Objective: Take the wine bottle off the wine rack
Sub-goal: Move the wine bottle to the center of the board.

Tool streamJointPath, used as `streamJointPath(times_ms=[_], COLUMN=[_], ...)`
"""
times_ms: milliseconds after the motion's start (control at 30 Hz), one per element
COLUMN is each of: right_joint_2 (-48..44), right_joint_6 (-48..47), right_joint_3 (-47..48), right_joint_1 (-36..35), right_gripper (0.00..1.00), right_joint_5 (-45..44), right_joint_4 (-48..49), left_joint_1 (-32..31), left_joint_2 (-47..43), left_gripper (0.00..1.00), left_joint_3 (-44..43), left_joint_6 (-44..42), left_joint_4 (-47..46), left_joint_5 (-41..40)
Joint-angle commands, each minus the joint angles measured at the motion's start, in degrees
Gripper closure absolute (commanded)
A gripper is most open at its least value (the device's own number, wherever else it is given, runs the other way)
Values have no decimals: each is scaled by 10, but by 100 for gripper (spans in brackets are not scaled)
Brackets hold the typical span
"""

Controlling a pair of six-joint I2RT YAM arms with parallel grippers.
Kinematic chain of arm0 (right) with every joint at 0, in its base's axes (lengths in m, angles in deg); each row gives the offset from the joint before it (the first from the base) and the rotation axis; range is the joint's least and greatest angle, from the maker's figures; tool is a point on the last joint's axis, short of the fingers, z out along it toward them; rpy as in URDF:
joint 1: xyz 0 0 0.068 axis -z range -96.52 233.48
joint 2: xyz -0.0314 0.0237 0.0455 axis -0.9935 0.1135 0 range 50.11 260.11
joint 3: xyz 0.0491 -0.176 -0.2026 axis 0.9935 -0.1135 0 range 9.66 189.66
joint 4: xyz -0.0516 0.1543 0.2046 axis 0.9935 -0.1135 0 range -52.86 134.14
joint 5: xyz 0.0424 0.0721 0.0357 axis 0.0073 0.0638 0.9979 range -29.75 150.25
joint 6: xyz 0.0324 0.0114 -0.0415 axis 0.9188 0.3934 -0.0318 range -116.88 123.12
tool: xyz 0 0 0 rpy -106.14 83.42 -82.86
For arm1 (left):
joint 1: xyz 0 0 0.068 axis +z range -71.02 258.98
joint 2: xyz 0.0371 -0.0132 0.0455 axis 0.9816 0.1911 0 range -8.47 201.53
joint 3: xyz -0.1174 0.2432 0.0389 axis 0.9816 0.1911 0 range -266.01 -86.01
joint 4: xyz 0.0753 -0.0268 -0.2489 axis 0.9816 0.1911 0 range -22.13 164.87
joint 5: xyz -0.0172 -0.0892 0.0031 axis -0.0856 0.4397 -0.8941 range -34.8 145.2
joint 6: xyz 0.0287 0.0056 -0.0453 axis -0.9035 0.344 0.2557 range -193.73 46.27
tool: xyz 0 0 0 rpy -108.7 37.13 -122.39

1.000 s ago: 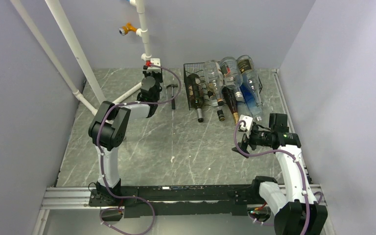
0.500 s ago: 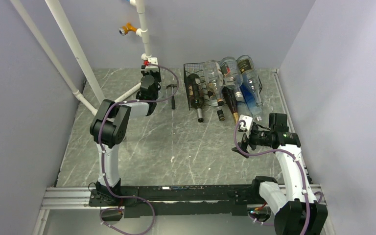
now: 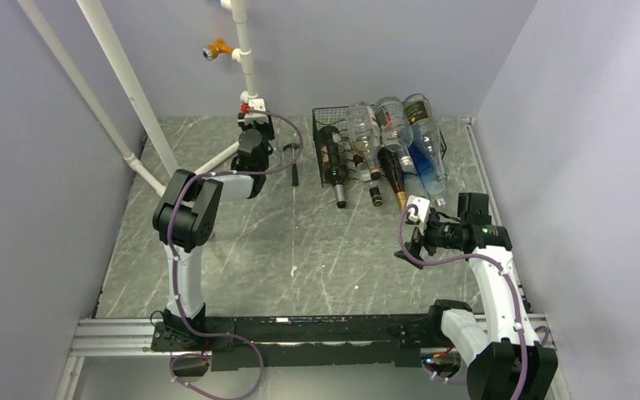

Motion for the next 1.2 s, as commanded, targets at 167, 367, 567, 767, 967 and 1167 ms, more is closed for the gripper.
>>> streamJointPath(times_ms=[167, 367, 567, 767, 967, 1167], right_joint_2=[-3, -6, -11, -17, -18, -19], right_joint_6=[-5, -5, -4, -2, 0, 3], right_joint_3=[-3, -3, -2, -3, -3, -4], right_joint_1=[-3, -3, -2, -2, -1, -2], right_gripper=[0, 0, 0, 0, 0, 0], right_joint_5=[8, 10, 12, 14, 15, 14], right_joint_4=[8, 7, 6, 6, 8, 11], left_joint_1=[1, 1, 1, 1, 1, 1], left_joint_2=[-55, -93, -156, -224, -269, -296], left_gripper=[32, 1, 0, 1, 0, 1], left_joint_3=[17, 45, 66, 59, 34, -32], left_joint_6=[30, 31, 49, 81, 102, 148], left_joint_4=[-99, -66, 32, 179, 308, 467], left_joint_5=[11, 42, 51, 71, 87, 106])
